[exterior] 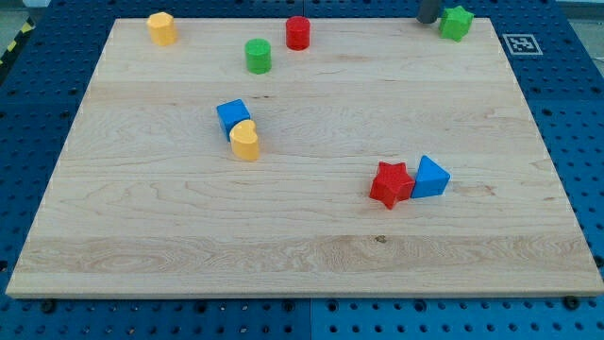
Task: Place the green star at the top right corner
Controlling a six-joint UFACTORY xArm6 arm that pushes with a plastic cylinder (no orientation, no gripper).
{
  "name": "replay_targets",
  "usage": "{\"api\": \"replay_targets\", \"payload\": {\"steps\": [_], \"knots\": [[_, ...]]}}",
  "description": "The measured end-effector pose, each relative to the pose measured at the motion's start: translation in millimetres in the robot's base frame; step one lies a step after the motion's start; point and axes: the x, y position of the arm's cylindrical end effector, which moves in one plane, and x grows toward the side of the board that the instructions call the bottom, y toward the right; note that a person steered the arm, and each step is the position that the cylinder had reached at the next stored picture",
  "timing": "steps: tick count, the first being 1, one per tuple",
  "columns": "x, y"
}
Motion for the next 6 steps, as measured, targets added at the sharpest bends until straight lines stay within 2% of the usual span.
{"api": "replay_targets", "payload": {"steps": [4, 6], "knots": [[0, 12], [0, 45]]}}
